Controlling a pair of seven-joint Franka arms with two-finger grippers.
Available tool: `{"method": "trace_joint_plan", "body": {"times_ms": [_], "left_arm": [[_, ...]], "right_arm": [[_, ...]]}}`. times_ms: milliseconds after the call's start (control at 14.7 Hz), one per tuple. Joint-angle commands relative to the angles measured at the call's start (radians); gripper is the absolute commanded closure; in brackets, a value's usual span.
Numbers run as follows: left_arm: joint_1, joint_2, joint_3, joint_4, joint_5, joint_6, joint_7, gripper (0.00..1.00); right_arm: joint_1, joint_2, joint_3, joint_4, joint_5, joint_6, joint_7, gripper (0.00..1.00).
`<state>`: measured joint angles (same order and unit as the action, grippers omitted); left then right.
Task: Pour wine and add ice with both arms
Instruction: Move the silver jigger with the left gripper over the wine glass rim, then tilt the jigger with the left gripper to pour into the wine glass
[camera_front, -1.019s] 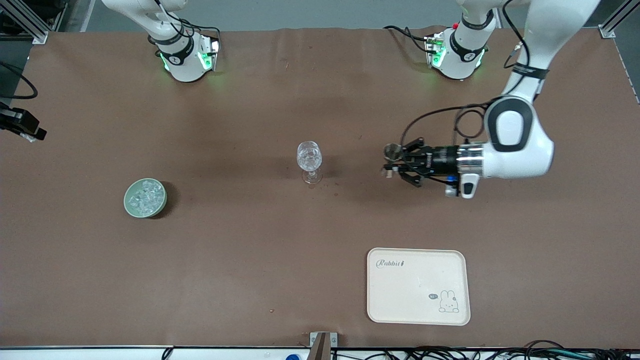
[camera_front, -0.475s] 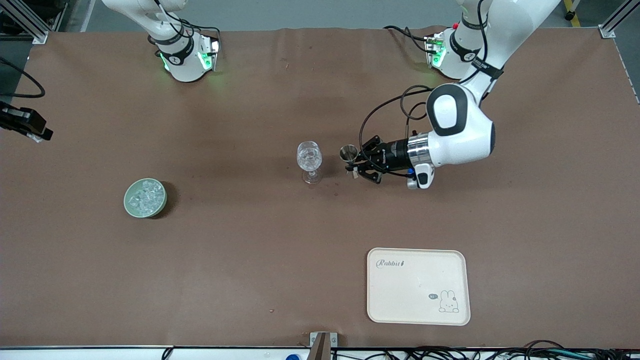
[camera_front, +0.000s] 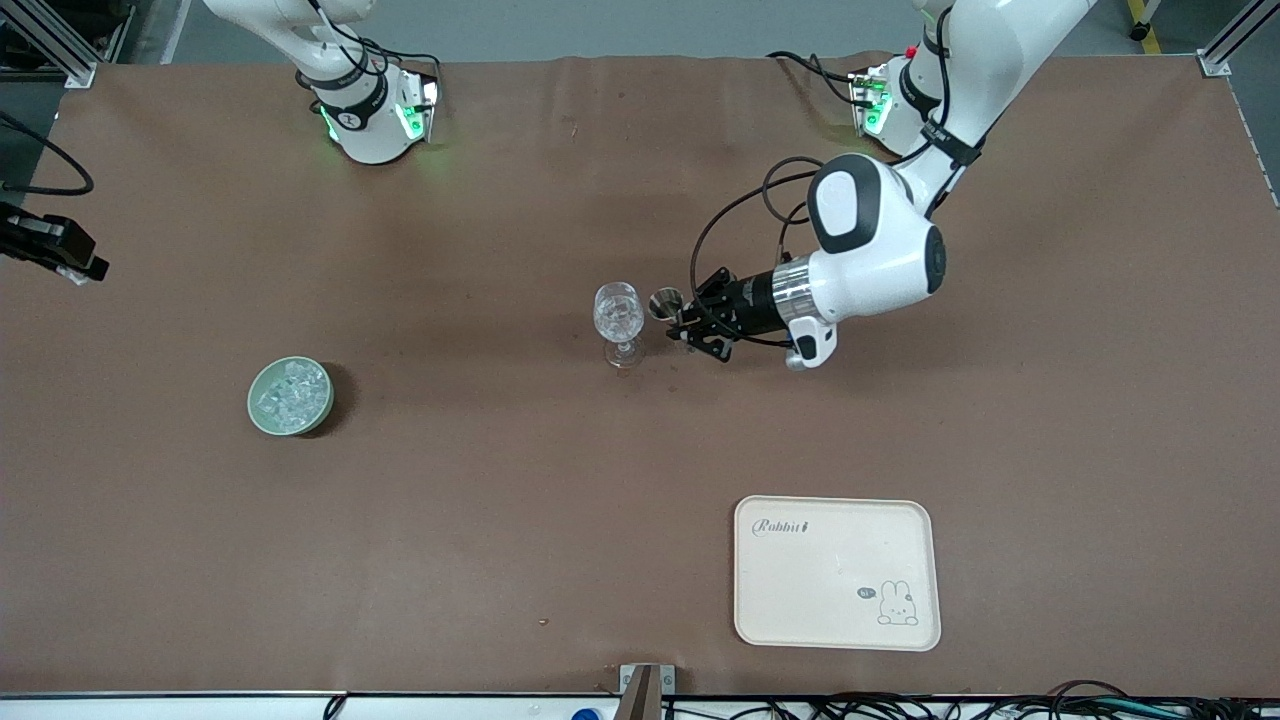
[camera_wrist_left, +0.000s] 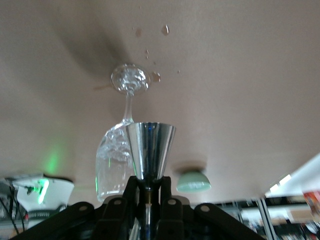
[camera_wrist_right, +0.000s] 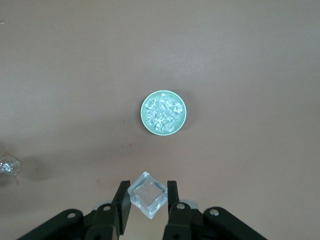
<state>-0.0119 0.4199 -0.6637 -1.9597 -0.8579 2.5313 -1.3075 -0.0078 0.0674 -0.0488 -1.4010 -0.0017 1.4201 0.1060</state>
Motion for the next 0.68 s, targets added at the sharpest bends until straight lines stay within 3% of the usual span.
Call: {"method": "trace_joint_plan", "body": {"times_ms": [0, 611], "left_arm": [[-0.003, 0.056, -0.03, 0.061, 0.201, 0.015, -0.155, 1.0], [-0.034, 0.092, -0.073, 0.097, 0.658, 0.011, -0.455, 1.0]], "right_arm": [[-0.006, -0.024, 0.006, -0.026, 0.019, 0.0, 0.014, 0.99], [-0.006, -0.024, 0.004, -0.026, 0.031, 0.0, 0.015, 0.99]]}}
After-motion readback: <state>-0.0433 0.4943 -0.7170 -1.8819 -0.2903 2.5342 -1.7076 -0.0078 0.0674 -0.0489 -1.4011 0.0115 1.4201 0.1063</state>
